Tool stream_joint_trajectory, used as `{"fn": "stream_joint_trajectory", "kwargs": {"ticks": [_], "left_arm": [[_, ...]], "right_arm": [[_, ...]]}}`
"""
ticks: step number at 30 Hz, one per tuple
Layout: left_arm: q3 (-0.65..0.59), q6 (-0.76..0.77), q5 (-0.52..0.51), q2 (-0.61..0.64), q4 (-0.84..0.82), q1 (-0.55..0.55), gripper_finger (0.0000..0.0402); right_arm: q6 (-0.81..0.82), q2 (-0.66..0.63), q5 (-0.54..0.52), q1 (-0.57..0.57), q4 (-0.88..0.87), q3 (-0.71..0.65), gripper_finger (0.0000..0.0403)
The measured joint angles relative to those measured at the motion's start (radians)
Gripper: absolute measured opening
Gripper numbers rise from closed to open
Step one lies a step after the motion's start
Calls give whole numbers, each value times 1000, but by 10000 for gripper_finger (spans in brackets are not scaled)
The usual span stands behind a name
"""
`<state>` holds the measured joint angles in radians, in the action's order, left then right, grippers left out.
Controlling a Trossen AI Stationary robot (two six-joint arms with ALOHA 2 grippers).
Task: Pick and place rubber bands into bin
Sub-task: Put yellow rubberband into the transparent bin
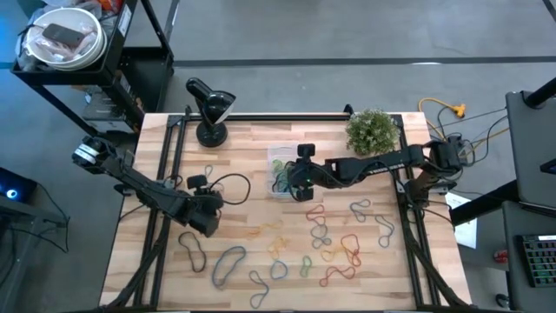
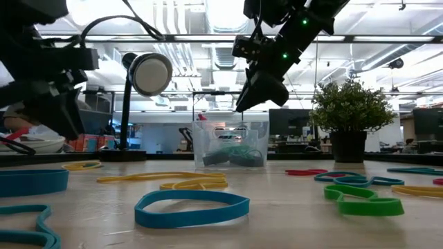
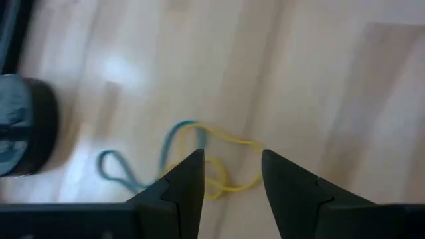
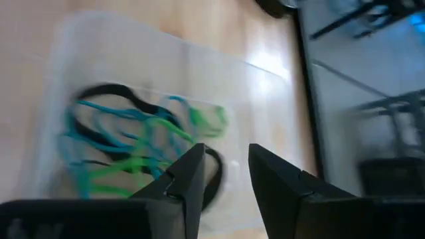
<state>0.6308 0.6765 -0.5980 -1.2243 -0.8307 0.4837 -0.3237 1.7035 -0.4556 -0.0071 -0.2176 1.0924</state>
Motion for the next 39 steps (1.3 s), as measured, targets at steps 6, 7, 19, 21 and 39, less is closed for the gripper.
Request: {"fn": "stream_joint_trajectory", "kwargs": {"ticks": [6, 7, 19, 21, 39], "left_arm": [[-17, -6, -65, 0, -36, -32, 134], [-27, -9, -66, 0, -37, -43, 134], [-143, -66, -61, 14, 124, -129, 134], [-144, -65, -62, 17, 124, -140, 134], [-147, -229, 39, 17, 251, -322, 134]], "right_arm": [[32, 0, 172, 24, -1, -1, 104], [34, 0, 181, 31, -2, -1, 103], [50, 0, 195, 145, -14, -1, 97], [59, 0, 195, 162, -19, -1, 94], [173, -43, 192, 308, -119, -18, 89]]}}
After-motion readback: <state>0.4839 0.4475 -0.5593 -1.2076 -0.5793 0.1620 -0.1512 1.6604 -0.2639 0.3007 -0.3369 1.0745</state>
